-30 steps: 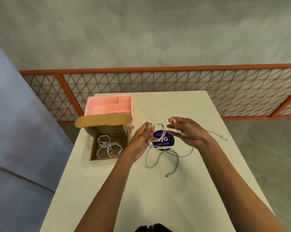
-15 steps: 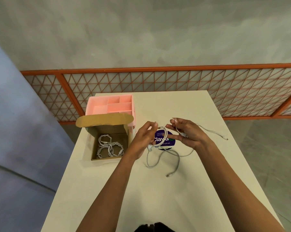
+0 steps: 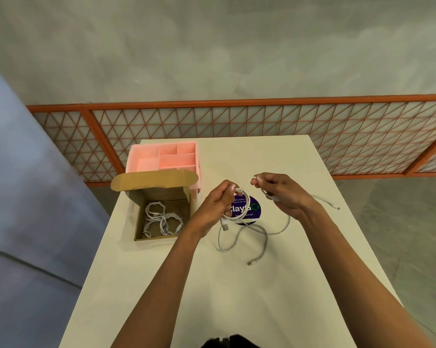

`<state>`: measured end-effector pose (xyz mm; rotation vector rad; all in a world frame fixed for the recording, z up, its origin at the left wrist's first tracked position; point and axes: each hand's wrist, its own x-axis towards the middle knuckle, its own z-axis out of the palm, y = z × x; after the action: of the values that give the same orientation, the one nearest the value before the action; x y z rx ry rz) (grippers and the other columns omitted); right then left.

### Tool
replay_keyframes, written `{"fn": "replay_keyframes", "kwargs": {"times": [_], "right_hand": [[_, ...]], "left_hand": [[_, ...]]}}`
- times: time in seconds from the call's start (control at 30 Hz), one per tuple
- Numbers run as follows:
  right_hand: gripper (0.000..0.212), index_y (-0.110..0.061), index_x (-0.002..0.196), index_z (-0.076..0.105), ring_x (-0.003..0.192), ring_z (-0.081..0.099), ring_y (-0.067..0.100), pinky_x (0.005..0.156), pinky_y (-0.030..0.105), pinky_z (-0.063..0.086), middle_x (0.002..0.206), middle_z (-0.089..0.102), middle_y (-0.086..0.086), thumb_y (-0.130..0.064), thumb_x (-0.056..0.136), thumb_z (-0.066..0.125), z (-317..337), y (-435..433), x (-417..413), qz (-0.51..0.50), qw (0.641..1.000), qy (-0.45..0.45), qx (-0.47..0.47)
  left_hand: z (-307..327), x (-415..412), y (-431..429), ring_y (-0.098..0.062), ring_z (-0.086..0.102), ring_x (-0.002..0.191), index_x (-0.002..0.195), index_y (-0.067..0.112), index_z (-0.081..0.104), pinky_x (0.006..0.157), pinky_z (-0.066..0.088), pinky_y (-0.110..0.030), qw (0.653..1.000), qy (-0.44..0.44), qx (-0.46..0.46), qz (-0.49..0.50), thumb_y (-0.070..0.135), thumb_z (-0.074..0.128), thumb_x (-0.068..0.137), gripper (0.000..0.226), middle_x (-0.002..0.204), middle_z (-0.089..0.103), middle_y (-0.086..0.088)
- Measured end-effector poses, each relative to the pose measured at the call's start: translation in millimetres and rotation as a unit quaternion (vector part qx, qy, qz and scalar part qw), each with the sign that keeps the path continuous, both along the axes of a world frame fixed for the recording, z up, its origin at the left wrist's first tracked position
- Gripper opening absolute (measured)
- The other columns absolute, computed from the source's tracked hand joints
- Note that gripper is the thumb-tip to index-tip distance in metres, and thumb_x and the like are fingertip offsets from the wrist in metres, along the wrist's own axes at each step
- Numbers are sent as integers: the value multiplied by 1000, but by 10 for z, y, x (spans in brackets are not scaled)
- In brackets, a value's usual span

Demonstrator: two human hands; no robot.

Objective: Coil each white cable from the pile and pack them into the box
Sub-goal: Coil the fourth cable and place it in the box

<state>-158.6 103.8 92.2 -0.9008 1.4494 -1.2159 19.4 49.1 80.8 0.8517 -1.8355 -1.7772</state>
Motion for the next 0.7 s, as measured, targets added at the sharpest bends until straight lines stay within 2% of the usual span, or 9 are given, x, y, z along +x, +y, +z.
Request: {"fn": "replay_keyframes", "kwargs": {"times": [0.1,0.17,0.27,0.43,0.53,0.7], "right_hand": [[21,-13,87,66,60,42,4,58,14,35,78,58,-7,-11,97,49,-29,1,-20,-2,1000,18,-3],[21,-11,86,67,62,42,8,56,13,39,76,60,-5,-10,97,49,-63,0,-41,5,999,31,-11],[21,-9,87,66,69,48,12,68,16,47,85,59,4,-8,97,48,-97,-5,-61,24,999,30,-27],[19,-5,91,65,75,61,8,79,19,53,81,67,-6,-6,97,48,-128,-19,-21,7,998,2,-64],[18,-5,89,65,77,67,9,83,21,54,81,68,-2,-5,96,49,-183,-45,85,-42,995,-41,-77],[21,-3,87,65,74,67,11,75,19,55,78,67,3,-4,97,47,-246,-51,279,-102,976,-179,-63]], "left_hand": [[-1,-1,26,0,32,48,87,12,45,50,28,-16,1000,18,-2,19,24,38,103,21,52,35,15],[21,-9,50,2,44,46,96,6,48,48,34,-14,1000,11,-13,23,20,45,100,15,51,48,17],[38,-12,66,3,51,48,104,-1,47,46,37,-12,999,15,-22,24,13,51,97,16,55,55,19],[41,-9,59,2,43,43,102,1,48,46,31,-15,999,18,-23,29,13,47,99,13,48,48,15],[66,-21,76,3,47,42,103,1,47,45,34,-11,999,23,-21,30,12,44,100,12,46,49,17],[81,-28,70,4,49,43,105,-1,48,44,36,-8,998,28,-31,42,10,44,100,13,46,50,18]]}}
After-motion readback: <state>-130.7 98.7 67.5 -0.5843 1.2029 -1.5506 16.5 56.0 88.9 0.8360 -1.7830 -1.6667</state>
